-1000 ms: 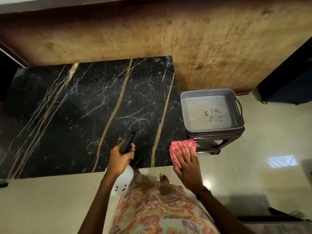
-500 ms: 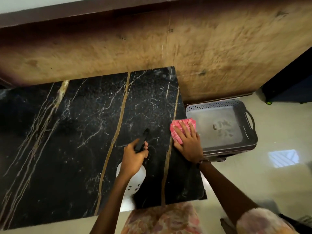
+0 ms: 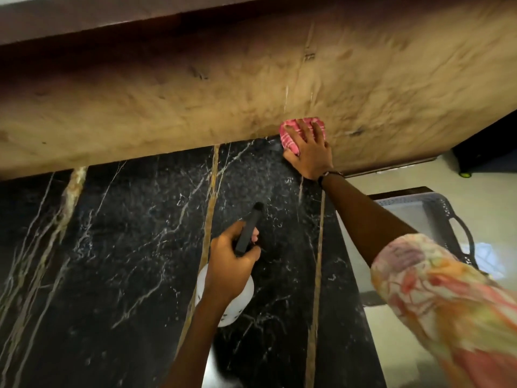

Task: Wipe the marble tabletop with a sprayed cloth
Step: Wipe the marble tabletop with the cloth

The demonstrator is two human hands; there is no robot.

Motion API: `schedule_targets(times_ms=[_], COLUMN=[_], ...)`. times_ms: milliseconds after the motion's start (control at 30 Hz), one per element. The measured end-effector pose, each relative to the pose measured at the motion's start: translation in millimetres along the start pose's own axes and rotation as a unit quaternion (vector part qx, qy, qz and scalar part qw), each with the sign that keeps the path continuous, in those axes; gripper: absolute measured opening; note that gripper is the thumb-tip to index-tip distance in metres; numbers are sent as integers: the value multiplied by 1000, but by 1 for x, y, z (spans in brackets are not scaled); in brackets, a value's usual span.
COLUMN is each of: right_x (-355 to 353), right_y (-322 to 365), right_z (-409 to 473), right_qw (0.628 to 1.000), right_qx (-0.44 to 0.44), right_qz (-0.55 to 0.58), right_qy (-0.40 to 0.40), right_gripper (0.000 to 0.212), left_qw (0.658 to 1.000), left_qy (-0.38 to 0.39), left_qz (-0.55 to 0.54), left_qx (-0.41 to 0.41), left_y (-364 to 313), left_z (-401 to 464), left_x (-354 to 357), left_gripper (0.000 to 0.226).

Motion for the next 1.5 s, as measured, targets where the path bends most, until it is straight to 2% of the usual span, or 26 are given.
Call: schedule_targets(times_ms=[200,367,433,567,667,800,900,1000,1067,1167,1333,1500], right_x=[-5,3,10,19,23,39,43,32,23,20,43,75], right_y=[7,25,33,46,62,126,166,141,113,103,171,276], right_z=[39,11,-6,-6,6,17,20,19,21,26,33,47], right_qw=[994,972,969,973,984,1000,987,971,976,989,983,978], right_qx=[99,215,224,217,168,-7,-135,-232,-215,-147,-182,-204], right_qz=[45,36,16,-26,-46,-29,48,-4,-37,-22,-24,-25], right_qy=[-13,-88,-105,-71,-47,9,66,54,21,12,-3,-23], right_gripper=[64,69,69,66,65,59,58,59,67,78,75,74], left_qw=[1000,1000,999,999,998,996,992,989,987,984,979,976], left_qy=[9,4,1,-5,-16,-47,-75,-95,-107,-127,-144,-153], left_qz=[-26,-24,-29,-36,-37,-60,-83,-92,-96,-98,-119,-125], left_qx=[-15,-14,-14,-29,-43,-51,-67,-72,-70,-72,-76,-87], left_y=[5,8,8,9,13,18,26,31,33,36,48,70], left_z=[6,5,4,4,0,-10,-16,-22,-26,-24,-17,-10], left_x=[-13,-22,-26,-32,-36,-44,-52,-65,-78,-104,-158,-228], left_gripper=[22,25,24,23,23,26,25,28,28,29,31,31])
Point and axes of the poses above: each hand's wrist, its own z-axis towards the middle knuckle, its own x-axis out of the palm, y = z × x, the point moved 2 cm from there along z, towards the middle knuckle, and after that the axes turned 8 degrees about -x, right-handed, at the moved point
